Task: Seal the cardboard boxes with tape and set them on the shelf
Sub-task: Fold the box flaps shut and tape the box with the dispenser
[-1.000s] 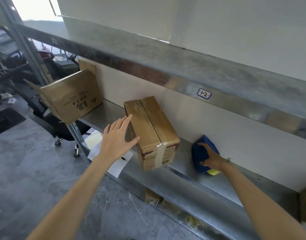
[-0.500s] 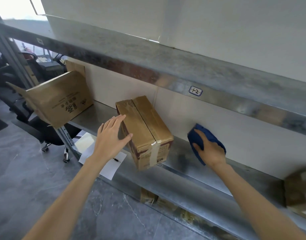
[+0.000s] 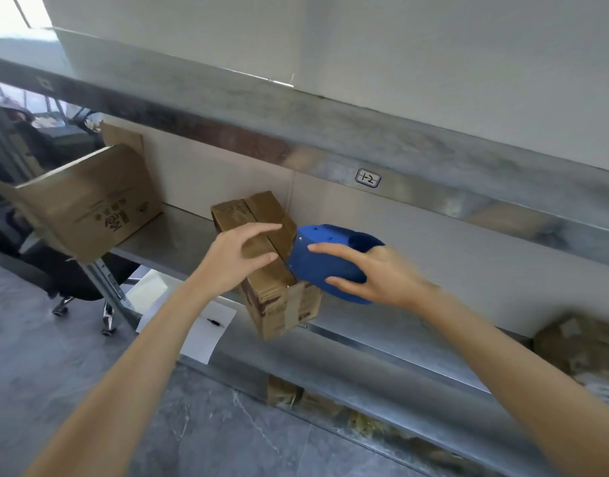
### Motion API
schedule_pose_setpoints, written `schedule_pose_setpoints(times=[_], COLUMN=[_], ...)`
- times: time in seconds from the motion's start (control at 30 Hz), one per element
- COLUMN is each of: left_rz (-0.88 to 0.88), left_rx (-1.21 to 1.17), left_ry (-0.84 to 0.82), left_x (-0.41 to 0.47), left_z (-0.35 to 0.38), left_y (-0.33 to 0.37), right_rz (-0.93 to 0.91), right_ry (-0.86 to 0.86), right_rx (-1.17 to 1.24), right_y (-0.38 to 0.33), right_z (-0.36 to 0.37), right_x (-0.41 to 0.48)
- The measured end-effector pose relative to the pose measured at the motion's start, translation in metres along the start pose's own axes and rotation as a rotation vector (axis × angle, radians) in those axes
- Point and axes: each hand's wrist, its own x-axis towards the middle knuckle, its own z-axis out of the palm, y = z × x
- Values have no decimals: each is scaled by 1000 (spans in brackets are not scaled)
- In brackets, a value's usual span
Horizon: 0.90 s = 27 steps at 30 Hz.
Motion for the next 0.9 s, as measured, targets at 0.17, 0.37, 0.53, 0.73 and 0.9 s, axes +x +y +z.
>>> schedule_pose_setpoints(times=[0.17,0.37,0.53,0.73,0.9], left_rz=[-4,-34,-78,-120,-95], left_rx=[-180,-221,-277,-293,-262], left_ry=[-183,-225,-192,-153,-104], left_x=[-2,-10,-14,-14,-19], left_z=[-9,-10,-9,-1,3], left_y=[9,9,5,4,7], right_rz=[-138,-193,-177,-170,-120], right_ry=[13,-3,-5,-16,-46], right_rx=[35,27,64,116,88], right_y=[-18,-29,-33,-36,-33], right_z=[-3,-2,-2,-4,0], right_x=[4,6,1,-1,-1])
